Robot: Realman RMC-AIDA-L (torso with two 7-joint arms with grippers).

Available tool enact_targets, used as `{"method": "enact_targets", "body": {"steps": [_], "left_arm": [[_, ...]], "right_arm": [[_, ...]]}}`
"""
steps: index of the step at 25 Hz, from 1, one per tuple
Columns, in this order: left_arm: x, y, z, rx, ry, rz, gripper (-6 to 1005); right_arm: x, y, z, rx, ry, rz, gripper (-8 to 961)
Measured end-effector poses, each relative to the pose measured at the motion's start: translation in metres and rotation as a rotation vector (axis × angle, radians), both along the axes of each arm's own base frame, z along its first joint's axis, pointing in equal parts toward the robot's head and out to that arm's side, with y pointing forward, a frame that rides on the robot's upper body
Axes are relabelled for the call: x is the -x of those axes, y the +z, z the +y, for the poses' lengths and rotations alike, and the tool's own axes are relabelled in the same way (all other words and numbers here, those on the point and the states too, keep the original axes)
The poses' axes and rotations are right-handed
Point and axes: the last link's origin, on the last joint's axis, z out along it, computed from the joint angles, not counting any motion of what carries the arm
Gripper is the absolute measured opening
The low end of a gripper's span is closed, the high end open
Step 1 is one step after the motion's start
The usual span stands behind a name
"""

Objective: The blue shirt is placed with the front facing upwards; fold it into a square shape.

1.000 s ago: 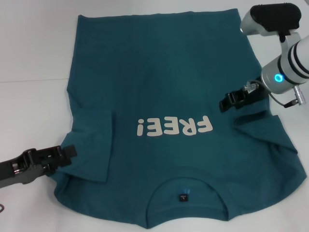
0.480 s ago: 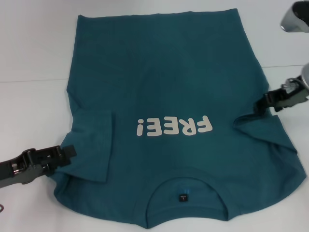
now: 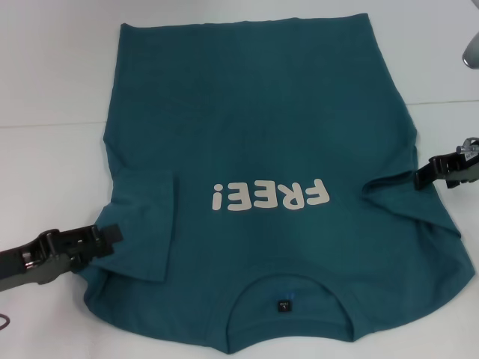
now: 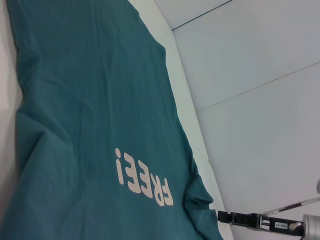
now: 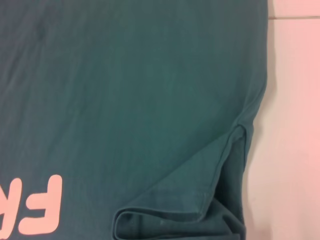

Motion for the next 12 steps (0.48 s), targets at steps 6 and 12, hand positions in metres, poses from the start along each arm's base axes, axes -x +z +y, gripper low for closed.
{"method": "enact_targets", "body": {"steps": [6,12], "left_arm": [[0.000,0.000,0.000,-0.001,0.001,-0.002,456],[0.000,0.000,0.000,-0.002,-0.001,-0.001,455]], "right_arm": [[-0.006,-0.013,0.000,-0.003,-0.010,0.010,628],[-0.002,-0.025,0.000,0.009,-0.008,0.045,628]]}}
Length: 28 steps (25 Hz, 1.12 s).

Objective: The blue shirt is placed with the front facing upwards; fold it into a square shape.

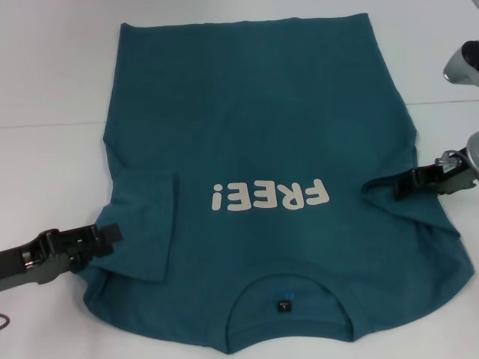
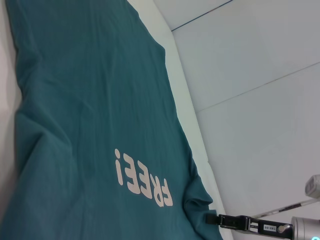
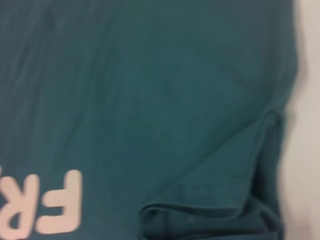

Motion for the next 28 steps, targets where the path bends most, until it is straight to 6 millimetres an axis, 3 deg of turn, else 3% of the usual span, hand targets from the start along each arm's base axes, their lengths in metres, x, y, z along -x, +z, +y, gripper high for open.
{"method": "enact_targets", "body": {"steps": [6,15,28], "left_arm": [[0.000,0.000,0.000,0.000,-0.001,-0.001,456],[0.002,0.000,-0.002,0.001,0.008,-0.002,455],[0.001,0.000,-0.001,0.003,0.007,-0.003,456]], "right_arm": [[0.015,-0.008,-0.003,0.042,0.036,0.119,626],[0.036,0.003,-0.011,0.121,0.087,0.249,624],[0.024,0.014,-0.013,0.095,0.053,0.196,623]]}}
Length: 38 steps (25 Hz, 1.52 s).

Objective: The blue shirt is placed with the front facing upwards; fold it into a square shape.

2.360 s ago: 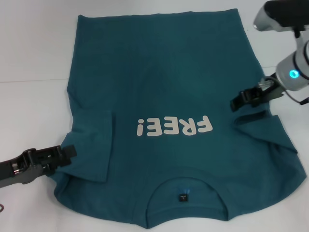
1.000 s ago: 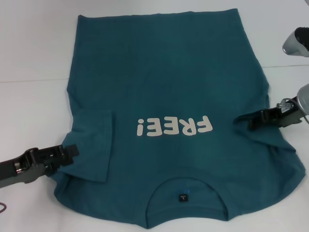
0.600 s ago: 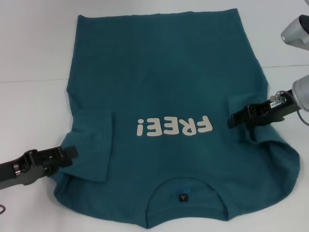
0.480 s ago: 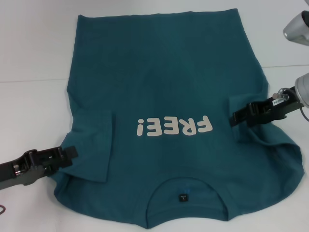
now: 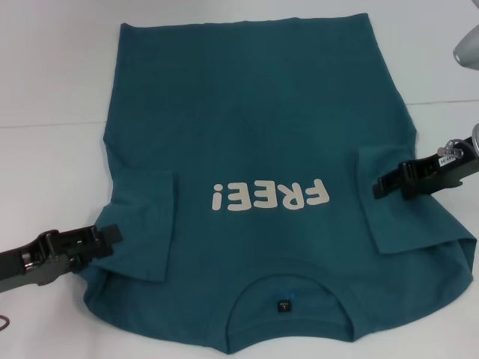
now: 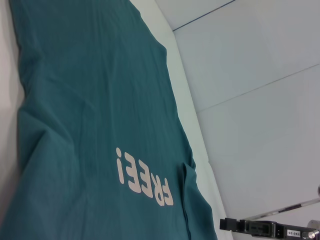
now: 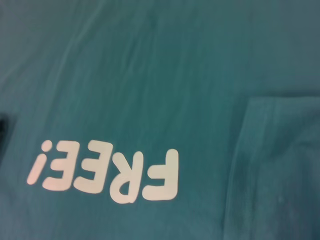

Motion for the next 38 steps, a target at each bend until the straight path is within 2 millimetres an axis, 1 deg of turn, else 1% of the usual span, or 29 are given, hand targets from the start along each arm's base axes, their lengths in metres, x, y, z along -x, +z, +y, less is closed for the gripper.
{"method": "enact_targets", "body": {"steps": [4,5,6,8,12,18,21,23,25,27,31,35,38], "left_arm": [[0.000,0.001,0.000,-0.001,-0.001,0.002,455],[0.001,0.001,0.000,-0.002,0.001,0.002,455],[0.002,0.002,0.000,-0.004,0.004,0.002,455],[0.004,0.005,-0.002,-0.008,0.012,0.000,455],[0.015,0.012,-0.008,0.012,0.080,0.014,455],[0.032,0.015,-0.015,0.068,0.204,0.048,454],[0.035,0.013,-0.014,0.073,0.218,0.073,450],[0.034,0.010,-0.011,0.071,0.193,0.102,446],[0.034,0.004,-0.004,0.062,0.156,0.166,443],[0.034,0.002,-0.002,0.059,0.150,0.187,443],[0.041,-0.005,0.005,0.058,0.172,0.266,440],[0.045,-0.012,0.006,0.068,0.190,0.284,424],[0.044,-0.013,0.007,0.068,0.188,0.285,413]], "right_arm": [[0.001,0.001,0.001,-0.012,0.016,0.004,623],[0.001,0.003,0.001,-0.030,0.042,0.043,623],[0.001,0.003,0.001,-0.030,0.042,0.043,623],[0.001,0.007,-0.001,-0.055,0.086,0.121,624],[-0.003,0.012,-0.012,-0.077,0.124,0.251,624],[-0.006,0.019,-0.021,-0.093,0.122,0.343,624],[-0.006,0.019,-0.022,-0.094,0.123,0.349,624],[-0.005,0.019,-0.022,-0.095,0.124,0.349,624],[-0.005,0.019,-0.021,-0.095,0.126,0.349,624],[-0.004,0.019,-0.021,-0.094,0.128,0.350,624],[-0.003,0.020,-0.020,-0.094,0.131,0.351,624],[-0.003,0.020,-0.020,-0.096,0.130,0.353,624],[-0.003,0.020,-0.020,-0.097,0.130,0.353,624]]}}
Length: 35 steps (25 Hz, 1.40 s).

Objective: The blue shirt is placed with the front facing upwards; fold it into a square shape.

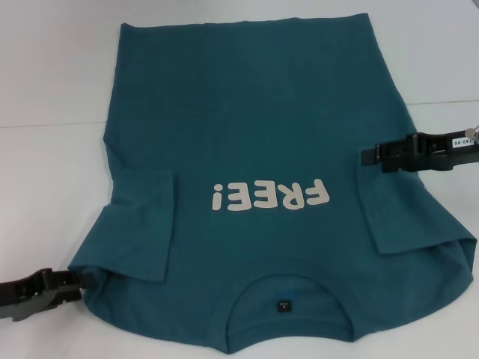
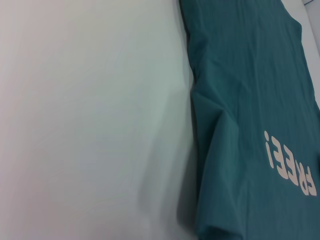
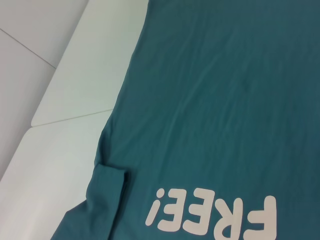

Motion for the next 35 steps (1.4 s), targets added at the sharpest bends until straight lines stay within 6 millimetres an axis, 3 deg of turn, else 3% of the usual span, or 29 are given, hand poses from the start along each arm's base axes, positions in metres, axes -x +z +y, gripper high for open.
{"method": "enact_targets", "body": {"steps": [14,22,35], "left_arm": [[-0.011,-0.013,0.013,0.028,-0.016,0.018,357],[-0.013,-0.011,0.011,0.021,0.003,-0.028,326],[-0.016,-0.009,0.010,0.043,-0.021,-0.040,59]], "right_arm": [[-0.003,0.001,-0.002,-0.003,-0.006,0.004,623],[-0.003,0.004,-0.003,-0.009,-0.011,0.024,623],[-0.002,0.004,-0.003,-0.004,-0.007,0.025,624]]}}
